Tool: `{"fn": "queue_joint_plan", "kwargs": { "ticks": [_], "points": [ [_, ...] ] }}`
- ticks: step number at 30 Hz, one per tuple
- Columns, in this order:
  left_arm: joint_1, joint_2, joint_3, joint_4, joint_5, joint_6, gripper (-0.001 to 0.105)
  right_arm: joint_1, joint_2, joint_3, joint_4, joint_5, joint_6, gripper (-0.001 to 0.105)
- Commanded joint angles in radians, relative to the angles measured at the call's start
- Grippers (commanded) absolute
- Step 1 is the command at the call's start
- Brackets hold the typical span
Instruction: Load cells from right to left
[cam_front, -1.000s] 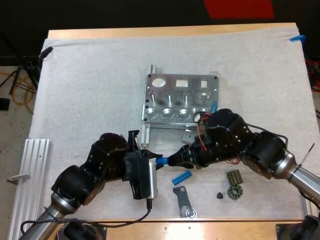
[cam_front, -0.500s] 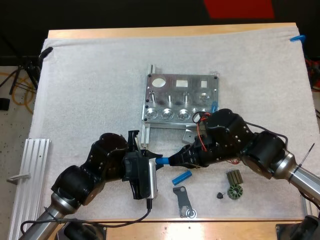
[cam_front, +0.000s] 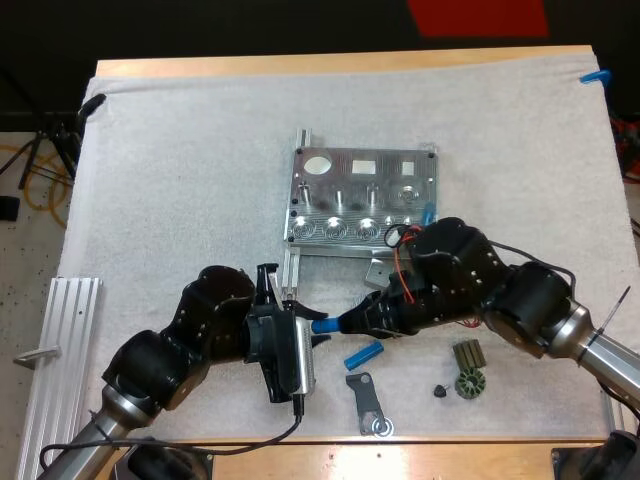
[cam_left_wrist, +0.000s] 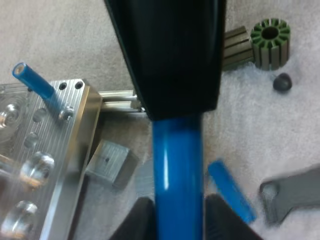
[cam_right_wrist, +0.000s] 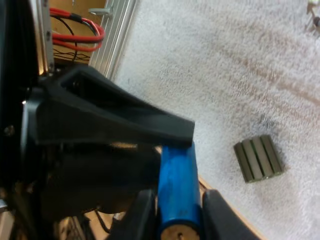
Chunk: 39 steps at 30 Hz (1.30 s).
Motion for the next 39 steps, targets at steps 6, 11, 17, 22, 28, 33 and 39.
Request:
{"fn": "queue_joint_plan", "kwargs": {
  "ticks": [6,11,17,22,28,33,39],
  "points": [
    [-0.007,-0.007,-0.021,-0.020,0.093,-0.079,0.053,0.000,-0.005,-0.001,-0.017,0.019,-0.042,0.001],
    [-0.007,-0.007,-0.050,0.000,0.100,-0.108,0.054,0.000,-0.005,-0.001,-0.010,0.030,-0.099,0.001],
    [-0.007,-0.007,-0.130,0.149,-0.037,-0.108,0.054,0.000,-0.005,-0.028,0.104,0.162,-0.240,0.001],
    [-0.007,-0.007,-0.156,0.233,-0.236,-0.224,0.054,0.000,-0.005,-0.073,0.230,0.271,-0.365,0.001],
    [-0.007,-0.039,-0.156,0.233,-0.252,-0.520,0.053,0.000,-0.005,-0.087,0.263,0.310,-0.402,0.001],
    [-0.007,-0.079,-0.156,0.233,-0.279,-0.656,0.053,0.000,-0.005,-0.087,0.289,0.337,-0.419,0.001],
    [-0.007,-0.150,-0.156,0.233,-0.409,-0.827,0.053,0.000,-0.005,-0.089,0.314,0.344,-0.443,0.001]
  ]
}}
